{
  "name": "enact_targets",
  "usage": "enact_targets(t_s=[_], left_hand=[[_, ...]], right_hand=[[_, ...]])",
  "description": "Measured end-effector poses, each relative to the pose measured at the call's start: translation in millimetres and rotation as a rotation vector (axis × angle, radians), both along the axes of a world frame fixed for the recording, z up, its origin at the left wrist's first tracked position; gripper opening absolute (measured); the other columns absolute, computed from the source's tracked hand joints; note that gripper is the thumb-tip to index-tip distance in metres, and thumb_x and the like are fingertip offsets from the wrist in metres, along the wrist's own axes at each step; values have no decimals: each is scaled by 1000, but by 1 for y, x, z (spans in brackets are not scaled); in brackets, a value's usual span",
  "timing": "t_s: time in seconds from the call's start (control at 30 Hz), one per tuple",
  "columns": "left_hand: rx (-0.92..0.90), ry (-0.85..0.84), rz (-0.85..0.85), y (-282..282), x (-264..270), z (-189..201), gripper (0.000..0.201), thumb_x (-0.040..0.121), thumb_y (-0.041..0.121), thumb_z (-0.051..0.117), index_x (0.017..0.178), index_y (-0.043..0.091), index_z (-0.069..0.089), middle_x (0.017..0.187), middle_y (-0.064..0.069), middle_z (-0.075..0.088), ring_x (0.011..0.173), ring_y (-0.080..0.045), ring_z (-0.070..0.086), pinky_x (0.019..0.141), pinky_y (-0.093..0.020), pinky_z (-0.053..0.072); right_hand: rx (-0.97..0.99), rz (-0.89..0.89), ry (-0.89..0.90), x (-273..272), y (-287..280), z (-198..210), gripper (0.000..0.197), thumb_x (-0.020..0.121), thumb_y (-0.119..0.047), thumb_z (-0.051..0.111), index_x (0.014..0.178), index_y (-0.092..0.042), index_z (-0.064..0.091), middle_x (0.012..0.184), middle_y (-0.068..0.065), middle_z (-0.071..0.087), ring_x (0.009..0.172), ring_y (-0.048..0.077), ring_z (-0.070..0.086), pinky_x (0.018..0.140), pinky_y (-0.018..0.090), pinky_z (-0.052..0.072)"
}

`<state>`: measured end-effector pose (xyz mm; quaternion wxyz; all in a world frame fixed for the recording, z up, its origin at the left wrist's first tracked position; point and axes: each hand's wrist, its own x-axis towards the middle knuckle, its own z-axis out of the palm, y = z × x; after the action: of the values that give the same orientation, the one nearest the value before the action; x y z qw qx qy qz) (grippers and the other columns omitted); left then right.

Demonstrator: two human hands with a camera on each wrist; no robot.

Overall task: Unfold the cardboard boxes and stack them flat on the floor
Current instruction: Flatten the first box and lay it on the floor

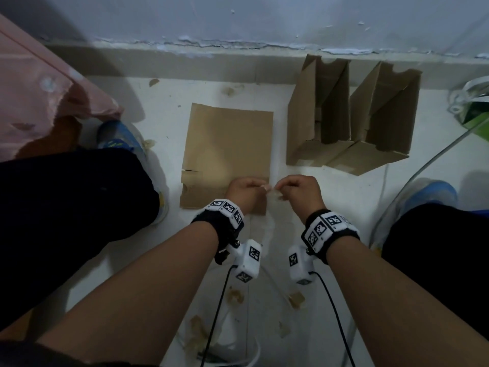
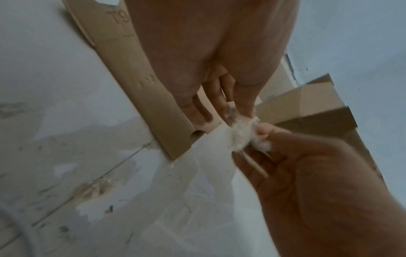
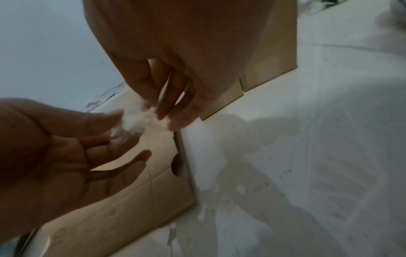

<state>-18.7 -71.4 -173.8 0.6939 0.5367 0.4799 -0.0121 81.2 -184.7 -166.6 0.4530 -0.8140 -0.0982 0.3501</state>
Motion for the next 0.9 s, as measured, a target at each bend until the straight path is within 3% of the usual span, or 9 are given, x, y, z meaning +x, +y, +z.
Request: enact_targets(t_s=[0.1,0.2,0.37,0.47,0.6,0.67,0.77,0.83,0.9], left_hand=[[-102,-50,30,1,-2,-1,14,89,1,71,78,10,74,80,-10,69,77,-22,65,77,-28,57],[-81,-58,66,0,-3,-2,18,81,3,78,69,16,76,80,-10,71,82,-27,66,90,-40,56],[177,-8,88,0,1,3,16,84,8,78,93,17,68,84,5,68,74,-6,62,65,-12,49],[281,13,-14,-2,4,5,4,85,13,77,86,17,75,80,3,73,72,-9,65,69,-19,50],[277,-6,-131,-1,1,4,16,92,12,69,85,18,82,76,4,75,71,-9,67,73,-21,53],[233,-16,-216,-1,-1,5,18,96,12,64,94,17,82,80,3,74,73,-9,65,68,-16,51],[219,11,-326,-2,-4,9,17,95,14,68,108,15,79,96,1,76,83,-10,68,62,-7,49],[246,46,-311,-4,-6,9,10,88,10,76,97,13,80,91,0,75,80,-10,68,61,-8,51],[296,70,-310,-7,-8,9,13,81,2,80,81,15,75,81,-3,73,72,-14,67,63,-19,55]], right_hand=[[61,-1,228,2,-4,-1,40,86,5,57,113,-20,70,129,5,59,119,22,56,100,43,52],[234,10,591,-1,-7,-3,44,83,10,47,121,2,69,124,23,67,119,37,62,105,44,50],[243,-90,449,-12,0,-4,15,90,-1,69,104,0,75,108,22,74,101,32,70,97,41,56],[183,-254,390,-13,4,-1,14,84,7,74,93,-2,67,92,21,73,91,36,72,85,44,61],[18,-248,208,-11,3,-7,17,76,-15,88,80,-14,71,85,5,75,82,19,72,70,32,60],[-27,-252,172,-9,1,-11,14,80,-13,84,74,-18,72,82,1,74,80,19,69,67,30,57],[-71,-247,223,-3,-1,-11,14,87,2,72,81,-10,74,92,12,73,79,24,69,74,33,61],[-124,-149,255,-1,-2,-11,18,91,7,61,103,2,73,98,14,71,90,29,69,86,36,60],[-124,-116,254,-4,0,-6,27,91,2,59,116,6,69,113,20,70,110,36,66,94,39,56]])
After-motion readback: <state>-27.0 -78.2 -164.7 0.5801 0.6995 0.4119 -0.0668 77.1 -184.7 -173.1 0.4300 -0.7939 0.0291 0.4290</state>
